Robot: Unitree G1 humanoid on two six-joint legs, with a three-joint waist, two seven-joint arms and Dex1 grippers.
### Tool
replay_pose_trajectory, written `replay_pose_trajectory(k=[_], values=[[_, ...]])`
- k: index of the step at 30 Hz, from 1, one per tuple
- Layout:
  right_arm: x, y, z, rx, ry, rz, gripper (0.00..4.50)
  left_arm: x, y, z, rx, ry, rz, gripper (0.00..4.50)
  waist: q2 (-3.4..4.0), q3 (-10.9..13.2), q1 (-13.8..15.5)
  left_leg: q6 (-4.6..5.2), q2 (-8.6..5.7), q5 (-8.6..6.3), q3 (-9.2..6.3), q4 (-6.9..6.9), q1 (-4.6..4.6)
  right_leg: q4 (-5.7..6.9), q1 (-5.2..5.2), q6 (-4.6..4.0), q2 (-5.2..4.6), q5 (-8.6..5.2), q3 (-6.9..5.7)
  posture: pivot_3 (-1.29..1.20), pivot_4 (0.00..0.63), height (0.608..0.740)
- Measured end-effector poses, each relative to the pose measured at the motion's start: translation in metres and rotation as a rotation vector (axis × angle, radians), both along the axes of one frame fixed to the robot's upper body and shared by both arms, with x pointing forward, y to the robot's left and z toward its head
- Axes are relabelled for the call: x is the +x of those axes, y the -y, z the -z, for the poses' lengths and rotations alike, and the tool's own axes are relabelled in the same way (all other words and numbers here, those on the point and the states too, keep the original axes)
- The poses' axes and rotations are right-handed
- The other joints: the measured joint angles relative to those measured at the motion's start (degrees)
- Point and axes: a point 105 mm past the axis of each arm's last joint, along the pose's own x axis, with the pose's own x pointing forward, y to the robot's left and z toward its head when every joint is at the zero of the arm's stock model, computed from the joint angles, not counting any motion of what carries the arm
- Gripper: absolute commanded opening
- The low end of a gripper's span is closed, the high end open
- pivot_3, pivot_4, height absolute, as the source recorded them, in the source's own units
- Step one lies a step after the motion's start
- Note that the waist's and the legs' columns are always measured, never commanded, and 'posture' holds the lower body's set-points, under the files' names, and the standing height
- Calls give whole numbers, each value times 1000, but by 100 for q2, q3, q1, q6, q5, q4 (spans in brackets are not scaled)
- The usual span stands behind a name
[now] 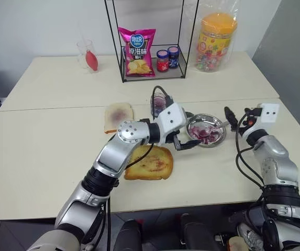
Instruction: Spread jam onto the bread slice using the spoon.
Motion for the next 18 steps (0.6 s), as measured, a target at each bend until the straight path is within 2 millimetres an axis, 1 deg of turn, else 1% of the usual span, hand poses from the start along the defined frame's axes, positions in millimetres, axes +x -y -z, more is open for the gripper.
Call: replay_pose_trajectory(k=[2,4,7,8,9,11,14,15,18], values=[[-4,-6,-15,-23,42,-47,4437,6,-19,-6,7,29,-61,4500,1,1,-40,0,2,0,-1,-2,1,2,-2,0,3,0,1,0,150,740],[-12,-14,-32,-60,87,-115,4437,10,-43,-11,20,50,-137,4500,2,1,-53,0,4,0,-3,-3,2,1,-1,-1,4,-1,-1,0,150,740],[-32,-30,-46,-140,119,-250,4437,6,-92,-9,88,12,-224,4500,2,1,-67,0,7,0,-5,-5,0,-1,-2,-5,5,-5,-4,0,150,740],[-43,-36,-48,-184,124,-311,4437,-3,-111,-3,142,-19,-236,4500,2,1,-72,0,7,0,-5,-8,0,-4,-2,-8,5,-8,-4,0,150,740],[-52,-39,-48,-223,123,-358,4437,-10,-126,3,187,-53,-248,4500,2,1,-69,0,8,-1,-4,-8,0,-4,-1,-7,5,-12,-4,0,150,740],[-67,-45,-50,-278,99,-458,4437,-22,-149,8,230,-110,-270,4500,1,3,-59,0,7,-1,-3,-3,-2,-5,-1,-7,2,-12,-5,0,150,740],[-91,-57,-50,-344,35,-622,4437,-41,-178,10,286,-181,-305,4500,0,3,-34,0,7,-1,-5,-2,1,-5,3,-11,2,-14,-5,0,150,740],[-98,-57,-47,-365,1,-662,4437,-47,-188,11,307,-202,-323,4500,-1,2,-24,0,7,-1,-6,-2,4,-5,5,-38,2,-30,-5,0,150,740],[-111,-54,-35,-379,-99,-743,4437,-58,-202,18,343,-243,-340,4500,-1,2,26,-1,5,-1,-7,2,6,-4,8,-41,2,-31,-1,0,150,740]])
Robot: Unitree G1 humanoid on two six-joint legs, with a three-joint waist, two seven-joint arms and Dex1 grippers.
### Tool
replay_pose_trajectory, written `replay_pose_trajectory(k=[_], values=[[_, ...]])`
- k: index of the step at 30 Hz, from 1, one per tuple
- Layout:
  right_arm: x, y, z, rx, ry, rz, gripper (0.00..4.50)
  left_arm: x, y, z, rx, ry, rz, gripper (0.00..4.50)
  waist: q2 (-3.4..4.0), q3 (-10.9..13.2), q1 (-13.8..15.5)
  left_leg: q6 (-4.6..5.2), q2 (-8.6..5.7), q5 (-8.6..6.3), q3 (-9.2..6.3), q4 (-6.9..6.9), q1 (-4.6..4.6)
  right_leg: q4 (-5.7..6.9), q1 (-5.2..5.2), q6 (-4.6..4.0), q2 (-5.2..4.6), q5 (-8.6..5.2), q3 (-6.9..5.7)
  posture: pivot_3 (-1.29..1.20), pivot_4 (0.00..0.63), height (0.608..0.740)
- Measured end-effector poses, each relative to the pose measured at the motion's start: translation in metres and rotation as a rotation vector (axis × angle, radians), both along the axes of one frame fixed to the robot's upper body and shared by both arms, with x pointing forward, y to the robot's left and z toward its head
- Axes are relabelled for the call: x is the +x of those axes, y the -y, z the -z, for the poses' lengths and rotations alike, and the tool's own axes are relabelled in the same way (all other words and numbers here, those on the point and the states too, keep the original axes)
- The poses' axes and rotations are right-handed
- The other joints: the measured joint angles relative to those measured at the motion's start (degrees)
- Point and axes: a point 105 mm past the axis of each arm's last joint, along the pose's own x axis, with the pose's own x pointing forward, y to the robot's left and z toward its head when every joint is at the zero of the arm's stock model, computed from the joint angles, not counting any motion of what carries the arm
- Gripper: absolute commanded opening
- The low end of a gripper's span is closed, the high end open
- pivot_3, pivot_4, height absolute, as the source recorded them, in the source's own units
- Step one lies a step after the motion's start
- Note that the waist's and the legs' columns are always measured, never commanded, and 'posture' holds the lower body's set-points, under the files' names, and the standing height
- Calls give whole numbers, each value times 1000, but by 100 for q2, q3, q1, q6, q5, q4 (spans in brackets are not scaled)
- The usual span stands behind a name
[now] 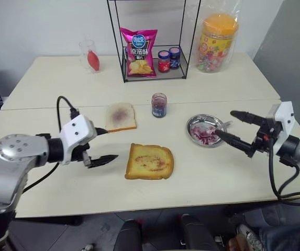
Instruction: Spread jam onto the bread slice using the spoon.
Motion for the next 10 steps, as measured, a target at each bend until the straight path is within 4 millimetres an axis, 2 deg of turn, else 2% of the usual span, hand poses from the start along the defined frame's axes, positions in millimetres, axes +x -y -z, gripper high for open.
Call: replay_pose_trajectory(k=[5,10], values=[[-28,13,21,-104,-149,-98,4437,-14,-17,10,39,-50,-26,4500,-1,1,39,-1,-1,-1,3,0,-5,-5,-3,0,-1,0,4,0,150,740],[-38,21,14,-161,-153,-143,4437,-14,-24,6,44,-26,-49,4500,-3,1,36,-1,1,-1,2,1,-2,-2,-4,0,0,0,0,0,150,740]])
